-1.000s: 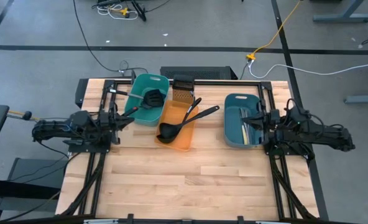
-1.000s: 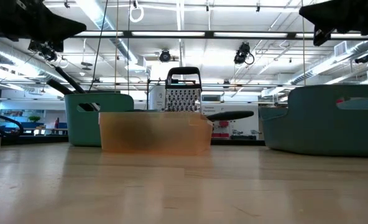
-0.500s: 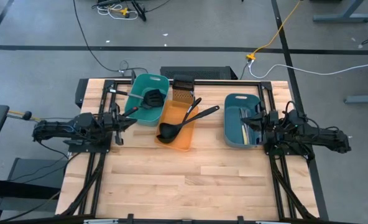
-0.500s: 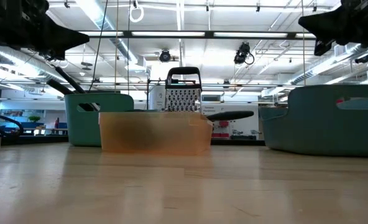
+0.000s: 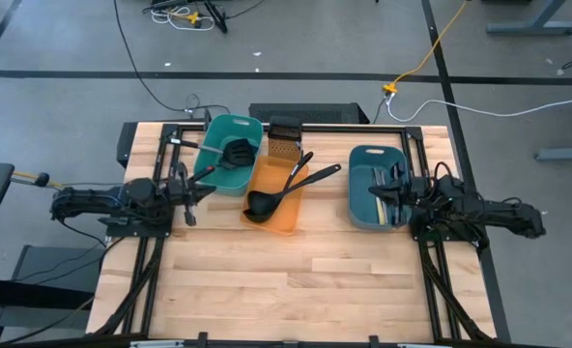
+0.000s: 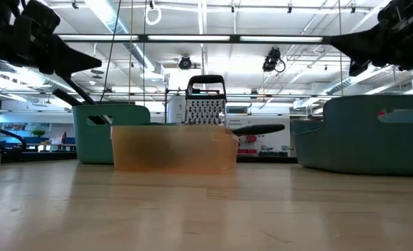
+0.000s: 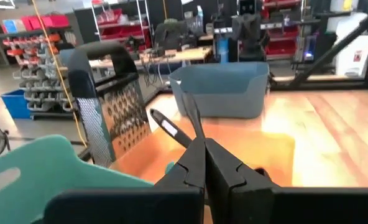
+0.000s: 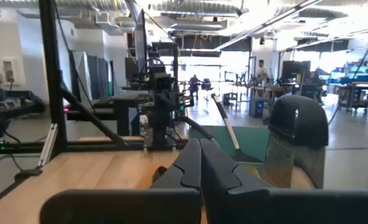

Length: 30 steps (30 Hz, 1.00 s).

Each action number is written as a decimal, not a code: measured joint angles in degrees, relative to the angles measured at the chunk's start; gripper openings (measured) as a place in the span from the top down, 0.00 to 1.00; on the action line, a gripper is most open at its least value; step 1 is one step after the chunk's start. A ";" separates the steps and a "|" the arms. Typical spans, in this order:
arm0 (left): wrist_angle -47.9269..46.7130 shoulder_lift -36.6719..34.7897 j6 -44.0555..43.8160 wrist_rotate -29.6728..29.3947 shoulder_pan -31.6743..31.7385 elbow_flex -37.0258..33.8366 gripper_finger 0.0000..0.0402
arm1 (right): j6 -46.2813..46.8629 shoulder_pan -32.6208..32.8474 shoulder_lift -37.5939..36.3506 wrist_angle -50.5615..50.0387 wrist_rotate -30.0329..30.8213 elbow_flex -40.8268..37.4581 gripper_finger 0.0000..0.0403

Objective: Pick & Place Kitchen Items
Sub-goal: Return to Home Position

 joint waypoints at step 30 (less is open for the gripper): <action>1.33 0.04 -2.70 10.10 -0.01 -2.76 0.96 | -1.35 -3.24 0.09 0.30 -3.55 -1.74 0.94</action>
